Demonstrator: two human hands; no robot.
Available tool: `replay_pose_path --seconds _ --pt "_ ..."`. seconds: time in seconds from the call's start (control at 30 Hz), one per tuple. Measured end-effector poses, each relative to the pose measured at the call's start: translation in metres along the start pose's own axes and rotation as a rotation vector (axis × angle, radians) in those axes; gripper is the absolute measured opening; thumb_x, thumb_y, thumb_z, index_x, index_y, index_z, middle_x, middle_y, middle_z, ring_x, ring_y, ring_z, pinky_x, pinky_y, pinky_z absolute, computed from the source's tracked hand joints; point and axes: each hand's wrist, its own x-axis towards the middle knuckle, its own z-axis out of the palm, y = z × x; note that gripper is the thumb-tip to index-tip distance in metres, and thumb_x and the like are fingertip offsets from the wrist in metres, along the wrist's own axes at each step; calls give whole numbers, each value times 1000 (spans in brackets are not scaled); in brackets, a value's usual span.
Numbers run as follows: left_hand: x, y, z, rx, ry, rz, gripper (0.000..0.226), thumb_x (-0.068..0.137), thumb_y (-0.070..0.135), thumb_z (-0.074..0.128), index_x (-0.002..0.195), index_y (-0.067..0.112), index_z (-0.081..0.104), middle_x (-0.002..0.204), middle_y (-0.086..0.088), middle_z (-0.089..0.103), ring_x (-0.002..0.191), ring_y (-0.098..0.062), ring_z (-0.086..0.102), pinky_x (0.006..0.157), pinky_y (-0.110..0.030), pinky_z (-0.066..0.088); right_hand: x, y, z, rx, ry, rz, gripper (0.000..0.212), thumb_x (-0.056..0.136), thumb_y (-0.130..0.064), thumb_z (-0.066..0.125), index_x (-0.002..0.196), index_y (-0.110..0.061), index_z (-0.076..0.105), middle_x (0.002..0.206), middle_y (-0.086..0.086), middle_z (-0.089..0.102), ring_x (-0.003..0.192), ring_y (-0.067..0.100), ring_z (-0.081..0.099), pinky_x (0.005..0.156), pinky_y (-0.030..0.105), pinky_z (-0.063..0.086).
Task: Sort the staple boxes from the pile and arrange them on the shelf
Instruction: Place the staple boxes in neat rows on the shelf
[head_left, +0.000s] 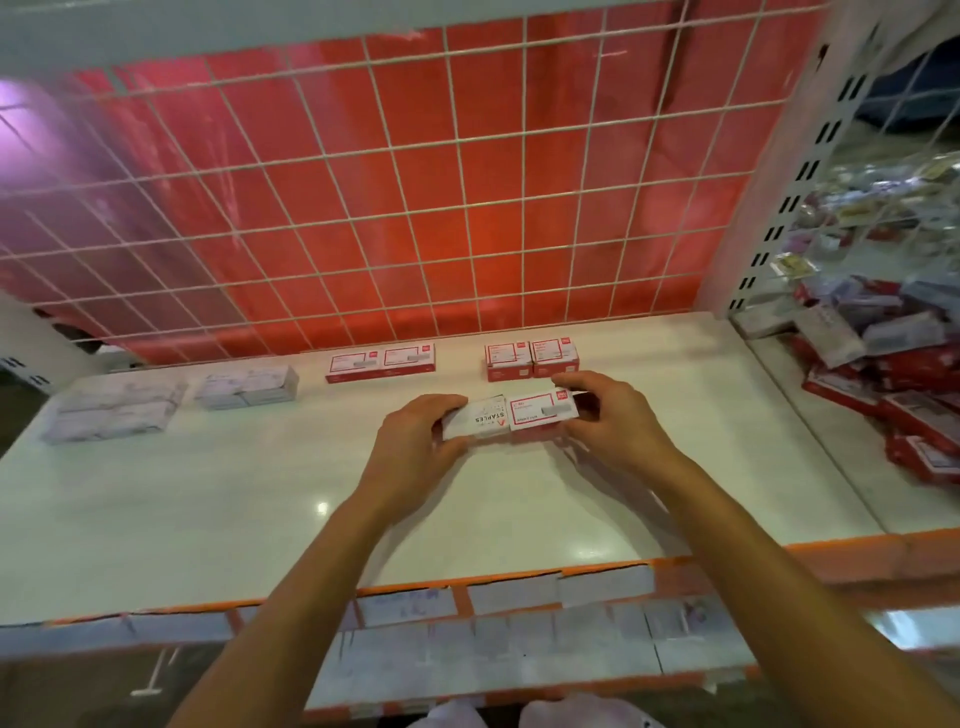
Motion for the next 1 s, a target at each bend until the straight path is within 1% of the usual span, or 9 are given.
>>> replay_pose_path --seconds 0.1,0.13,0.23,0.33,0.43,0.57,0.67,0.83,1.0 --pt "-7 -15 -11 4 11 -9 48 85 24 70 130 16 57 129 -2 60 109 -9 53 77 1 34 2 -8 15 24 -31 -2 52 82 4 65 129 -15 55 123 2 62 102 10 58 78 8 47" --pt "-9 -20 -15 4 18 -8 48 85 24 71 130 16 57 128 -2 60 106 -7 51 74 2 34 3 -11 21 43 -40 9 50 82 3 66 128 -16 55 120 0 62 102 10 58 77 8 47" --pt "-15 -36 -29 -10 28 -26 48 85 24 70 130 17 57 128 -1 60 102 0 45 69 4 35 4 -22 39 129 -69 41 46 84 1 65 126 -14 56 106 -6 61 96 8 60 66 3 46" --pt "-19 -55 -44 -17 32 -54 49 85 26 70 131 18 55 130 -1 59 102 -1 46 70 3 35 7 -33 58 193 -90 52 43 85 0 64 126 -12 56 106 -4 61 86 0 59 58 5 47" --pt "-23 -74 -57 -10 38 -74 49 85 25 70 132 19 55 131 0 58 101 -1 46 69 2 35 8 -44 80 241 -115 72 42 86 0 63 125 -12 55 106 -3 61 85 0 58 59 6 49" --pt "-29 -100 -73 -24 42 -85 47 85 23 70 130 19 56 131 1 58 110 -8 52 86 -7 37 10 -56 106 254 -154 74 43 85 -5 66 125 -14 55 107 -6 63 90 3 58 67 6 48" --pt "-30 -117 -84 -26 44 -80 47 85 23 71 129 18 58 130 1 59 111 -9 52 90 -11 38 11 -64 121 285 -172 83 42 83 -8 68 122 -18 56 102 -11 62 92 3 60 68 9 51" --pt "-33 -137 -96 -39 38 -74 47 84 21 72 129 16 58 129 0 59 111 -9 53 80 3 32 14 -78 143 361 -151 116 37 86 -3 64 119 -19 57 97 -14 66 85 4 65 59 12 50" --pt "-37 -153 -107 -46 37 -40 46 83 19 72 127 15 60 125 -1 61 101 -1 48 75 8 32 16 -89 160 457 -133 143 39 83 3 65 117 -12 56 94 -7 70 80 3 68 58 12 50"
